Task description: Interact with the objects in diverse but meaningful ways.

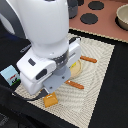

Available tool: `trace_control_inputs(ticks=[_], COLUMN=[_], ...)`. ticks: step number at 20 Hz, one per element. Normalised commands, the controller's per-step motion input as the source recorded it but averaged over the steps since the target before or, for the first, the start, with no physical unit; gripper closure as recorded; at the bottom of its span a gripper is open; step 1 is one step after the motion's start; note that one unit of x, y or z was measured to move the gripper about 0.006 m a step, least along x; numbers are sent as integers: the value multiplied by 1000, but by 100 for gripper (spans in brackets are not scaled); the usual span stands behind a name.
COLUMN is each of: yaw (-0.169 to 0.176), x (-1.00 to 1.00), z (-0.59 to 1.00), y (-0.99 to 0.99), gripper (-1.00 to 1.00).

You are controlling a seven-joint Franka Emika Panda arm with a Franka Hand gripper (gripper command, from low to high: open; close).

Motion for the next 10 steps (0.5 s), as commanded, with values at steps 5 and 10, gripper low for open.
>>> trace_control_inputs(ticks=[5, 10], yaw=[136, 117], x=[-163, -242], z=[108, 119], y=[477, 499], gripper=[-100, -100])
